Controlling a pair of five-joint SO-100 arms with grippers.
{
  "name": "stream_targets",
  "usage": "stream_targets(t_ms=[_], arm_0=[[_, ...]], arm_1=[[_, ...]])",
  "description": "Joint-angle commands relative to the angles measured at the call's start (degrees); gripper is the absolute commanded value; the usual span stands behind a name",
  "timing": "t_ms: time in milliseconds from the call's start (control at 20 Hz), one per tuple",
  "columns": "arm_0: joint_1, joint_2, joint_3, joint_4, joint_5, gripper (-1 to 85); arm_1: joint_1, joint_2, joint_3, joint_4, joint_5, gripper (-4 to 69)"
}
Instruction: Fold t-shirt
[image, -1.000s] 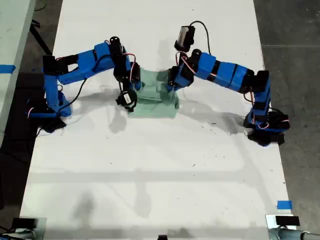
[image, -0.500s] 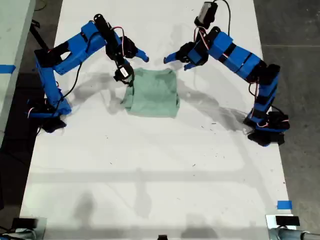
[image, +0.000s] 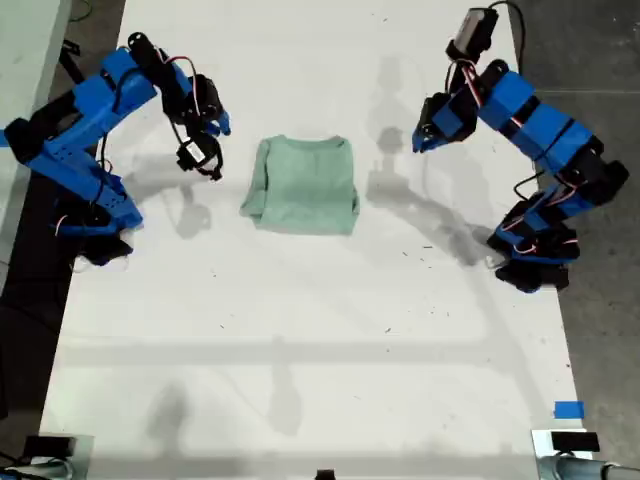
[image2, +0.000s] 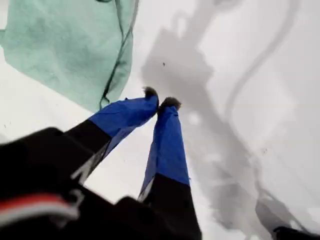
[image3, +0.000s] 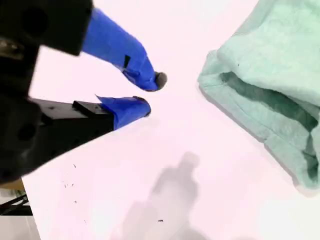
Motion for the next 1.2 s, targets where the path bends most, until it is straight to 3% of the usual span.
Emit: stream_targets(t_ms=[0, 100, 250, 350, 450, 700, 850, 950, 1150], arm_0=[[3.16, 21.97, 20.04, -5.89, -1.32, 0.1], [4.66, 34.98, 33.13, -7.65, -4.39, 0.0], [5.63, 56.6, 52.91, -11.07, -8.17, 0.0], [8.09, 72.77, 62.58, -12.3, -10.28, 0.0], [9.67, 83.14, 68.55, -11.43, -14.24, 0.0], [12.39, 91.67, 79.28, -14.06, -15.73, 0.4], [13.8, 91.67, 79.28, -11.25, -15.82, 0.3], [13.8, 91.67, 79.28, -7.65, -15.82, 0.3], [17.75, 91.67, 79.37, -7.56, -15.29, 0.5]], arm_1=[[-7.38, 14.24, 11.34, -2.02, 4.75, -1.3], [-15.73, 19.86, 20.13, -6.42, 9.84, -1.3], [-26.89, 15.29, 25.4, -24.43, 13.97, -1.3], [-30.67, 3.34, 18.19, -32.43, 13.89, -1.3], [-32.61, -8.7, 7.65, -35.95, 12.57, -1.3], [-33.57, -32.7, -17.84, -34.72, 8.44, -1.3], [-31.99, -42.63, -29.44, -33.05, 6.06, -1.3], [-29.79, -46.58, -33.93, -32.26, 3.96, -1.3], [-21.18, -49.66, -37.79, -30.15, -2.29, -1.3]])
